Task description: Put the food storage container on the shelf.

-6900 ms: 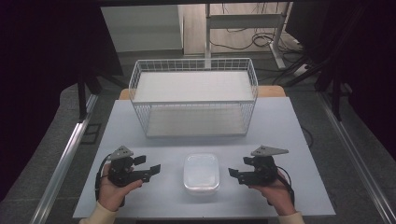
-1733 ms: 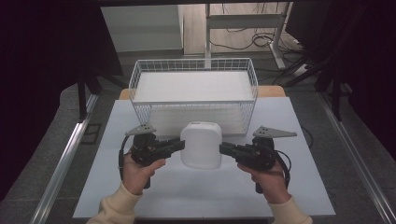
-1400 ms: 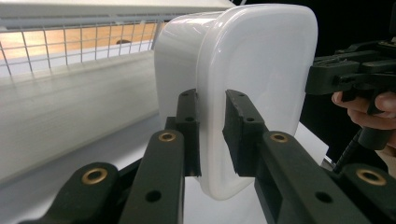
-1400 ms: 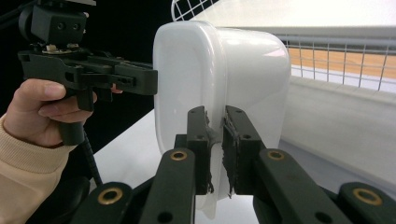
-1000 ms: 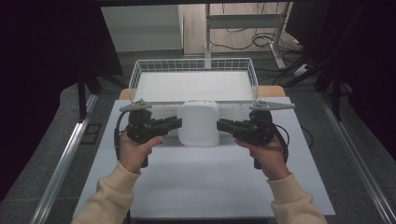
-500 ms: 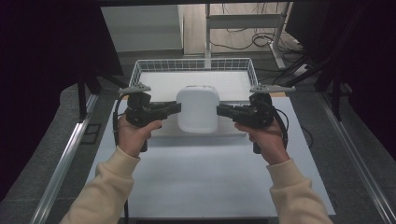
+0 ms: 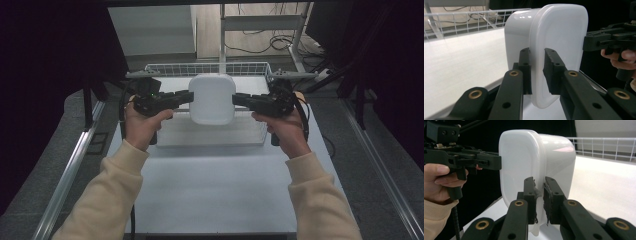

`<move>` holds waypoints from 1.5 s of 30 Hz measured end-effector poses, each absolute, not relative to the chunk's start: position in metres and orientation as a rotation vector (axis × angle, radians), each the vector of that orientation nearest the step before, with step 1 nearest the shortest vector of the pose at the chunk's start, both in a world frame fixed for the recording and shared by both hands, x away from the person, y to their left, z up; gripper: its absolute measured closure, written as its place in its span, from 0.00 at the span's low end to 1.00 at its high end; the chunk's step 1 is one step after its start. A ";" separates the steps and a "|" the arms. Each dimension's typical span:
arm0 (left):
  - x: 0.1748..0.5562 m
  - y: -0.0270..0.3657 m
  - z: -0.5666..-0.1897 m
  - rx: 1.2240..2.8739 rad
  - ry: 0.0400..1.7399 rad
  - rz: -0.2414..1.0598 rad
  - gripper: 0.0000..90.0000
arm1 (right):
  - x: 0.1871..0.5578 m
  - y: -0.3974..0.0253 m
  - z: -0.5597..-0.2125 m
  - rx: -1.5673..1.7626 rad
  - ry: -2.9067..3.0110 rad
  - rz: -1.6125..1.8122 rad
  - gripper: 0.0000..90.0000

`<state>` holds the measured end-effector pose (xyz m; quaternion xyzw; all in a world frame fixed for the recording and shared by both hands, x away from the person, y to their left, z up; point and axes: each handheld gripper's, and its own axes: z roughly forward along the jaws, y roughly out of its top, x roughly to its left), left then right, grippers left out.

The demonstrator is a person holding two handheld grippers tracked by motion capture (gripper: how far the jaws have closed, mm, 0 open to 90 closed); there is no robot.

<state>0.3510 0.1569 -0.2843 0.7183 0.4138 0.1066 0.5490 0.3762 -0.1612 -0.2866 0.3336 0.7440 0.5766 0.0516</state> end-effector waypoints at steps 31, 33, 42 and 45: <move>0.442 0.167 -0.292 1.675 1.129 0.054 0.85 | 0.469 -0.152 -0.295 1.326 2.292 1.766 0.87; 0.451 0.166 -0.292 1.678 1.162 0.034 0.84 | 0.477 -0.152 -0.296 1.380 2.282 1.772 0.85; 0.473 0.173 -0.303 1.598 1.230 -0.079 0.80 | 0.492 -0.142 -0.300 1.524 2.259 1.708 0.80; 0.478 0.174 -0.308 1.564 1.245 -0.101 0.78 | 0.497 -0.141 -0.304 1.569 2.241 1.721 0.79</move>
